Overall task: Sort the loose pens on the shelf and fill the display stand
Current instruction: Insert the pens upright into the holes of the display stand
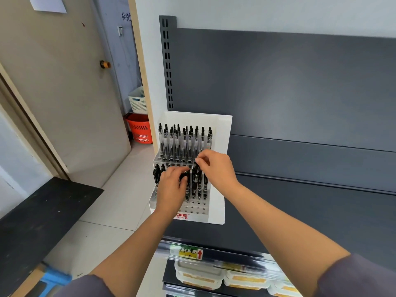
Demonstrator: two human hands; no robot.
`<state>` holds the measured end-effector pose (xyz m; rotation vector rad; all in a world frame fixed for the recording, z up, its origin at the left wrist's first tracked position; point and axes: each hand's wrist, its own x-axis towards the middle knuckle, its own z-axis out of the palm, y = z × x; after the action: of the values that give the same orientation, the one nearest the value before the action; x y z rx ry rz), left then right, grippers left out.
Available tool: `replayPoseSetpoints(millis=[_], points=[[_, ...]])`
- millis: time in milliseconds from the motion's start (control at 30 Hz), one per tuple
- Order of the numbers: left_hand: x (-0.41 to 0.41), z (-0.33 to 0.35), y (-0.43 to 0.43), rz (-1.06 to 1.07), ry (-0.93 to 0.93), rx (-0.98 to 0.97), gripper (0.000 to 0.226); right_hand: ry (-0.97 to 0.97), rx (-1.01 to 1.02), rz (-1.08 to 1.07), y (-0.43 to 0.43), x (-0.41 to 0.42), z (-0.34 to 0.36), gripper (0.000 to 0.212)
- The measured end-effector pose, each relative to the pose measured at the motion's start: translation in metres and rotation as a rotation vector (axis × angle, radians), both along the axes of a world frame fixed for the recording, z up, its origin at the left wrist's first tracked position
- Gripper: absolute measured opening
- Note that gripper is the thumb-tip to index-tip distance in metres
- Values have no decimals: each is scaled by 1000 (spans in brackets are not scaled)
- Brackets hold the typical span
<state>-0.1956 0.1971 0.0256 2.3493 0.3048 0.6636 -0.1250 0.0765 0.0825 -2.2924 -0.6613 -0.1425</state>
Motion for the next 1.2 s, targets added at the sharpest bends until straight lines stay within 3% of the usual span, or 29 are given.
replayPoseSetpoints(millis=[167, 233, 400, 567, 700, 833, 967, 1200], points=[[-5, -3, 5, -1, 61, 267, 38, 36, -118, 45, 4, -2, -20, 16], [-6, -5, 6, -9, 76, 320, 41, -31, -187, 25, 4, -1, -25, 16], [-5, -4, 9, -25, 67, 322, 45, -339, -371, 35, 10, 4, -35, 19], [-4, -2, 9, -34, 47, 319, 42, -306, -310, 25, 13, 3, -40, 18], [-1, 6, -8, 0, -51, 258, 30, -306, -271, 71, -7, 3, -35, 32], [19, 16, -61, -131, -117, 334, 19, -316, -328, 37, -71, 11, -33, 30], [49, 17, -145, -323, -83, 341, 11, -164, -342, -31, -172, 22, -35, 28], [90, -8, -361, -586, 16, 311, 16, -57, -399, -283, -408, 22, -42, 25]])
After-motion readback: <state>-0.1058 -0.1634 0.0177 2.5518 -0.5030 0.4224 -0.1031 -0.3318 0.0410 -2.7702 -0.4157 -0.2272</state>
